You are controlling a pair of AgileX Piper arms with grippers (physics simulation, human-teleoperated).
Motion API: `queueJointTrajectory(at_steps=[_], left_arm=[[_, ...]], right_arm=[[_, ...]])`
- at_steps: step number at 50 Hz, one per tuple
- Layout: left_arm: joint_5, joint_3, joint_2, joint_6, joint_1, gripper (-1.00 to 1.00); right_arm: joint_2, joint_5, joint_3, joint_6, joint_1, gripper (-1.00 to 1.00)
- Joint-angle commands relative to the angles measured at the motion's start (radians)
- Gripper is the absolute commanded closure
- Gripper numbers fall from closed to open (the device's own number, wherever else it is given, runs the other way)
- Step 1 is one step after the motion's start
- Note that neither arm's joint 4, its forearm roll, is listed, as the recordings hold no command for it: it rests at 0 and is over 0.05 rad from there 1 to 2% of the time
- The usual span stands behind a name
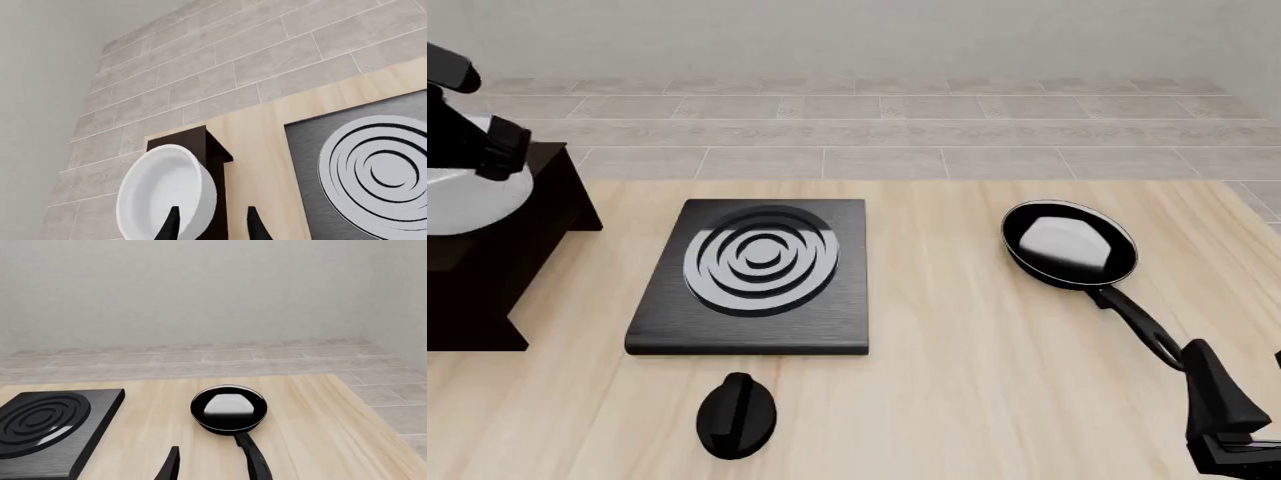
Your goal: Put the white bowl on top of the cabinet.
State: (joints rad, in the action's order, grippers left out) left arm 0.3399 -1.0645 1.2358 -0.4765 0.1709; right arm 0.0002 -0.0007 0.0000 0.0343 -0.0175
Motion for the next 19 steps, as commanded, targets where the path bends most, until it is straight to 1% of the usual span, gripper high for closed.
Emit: queueJointTrajectory(at_steps=[1, 3, 4, 6, 7, 9, 10, 12, 14, 17, 18, 19], left_arm=[[-0.057, 0.137, -0.222, 0.069, -0.066, -1.00], [-0.065, 0.163, -0.251, 0.067, -0.071, -1.00], [-0.066, 0.186, -0.285, 0.070, -0.087, -1.00], [-0.071, 0.196, -0.309, 0.076, -0.093, -1.00], [-0.060, 0.206, -0.364, 0.098, -0.115, -1.00], [-0.055, 0.214, -0.397, 0.106, -0.127, -1.00], [-0.054, 0.233, -0.444, 0.132, -0.156, -1.00], [-0.050, 0.251, -0.469, 0.121, -0.180, -1.00], [-0.039, 0.263, -0.497, 0.129, -0.209, -1.00], [-0.030, 0.268, -0.524, 0.123, -0.232, -1.00], [-0.027, 0.271, -0.534, 0.116, -0.246, -1.00], [-0.028, 0.279, -0.545, 0.094, -0.252, -1.00]], right_arm=[[0.000, -0.002, 0.000, -0.002, 0.000, -1.00], [0.000, -0.002, 0.000, -0.002, 0.001, -1.00], [0.000, -0.002, 0.000, 0.000, 0.000, -1.00], [0.000, -0.002, 0.000, 0.000, -0.001, -1.00], [0.000, -0.002, 0.000, 0.000, 0.000, -1.00], [0.000, -0.002, 0.000, 0.000, 0.000, -1.00], [0.000, -0.001, 0.000, 0.000, 0.000, -1.00], [0.000, -0.001, 0.000, 0.001, 0.000, -1.00], [0.000, -0.002, 0.000, 0.002, -0.002, -1.00], [0.000, -0.002, 0.000, 0.003, -0.001, -1.00], [0.000, -0.002, 0.000, 0.002, -0.001, -1.00], [0.000, -0.002, 0.000, 0.002, -0.001, -1.00]])
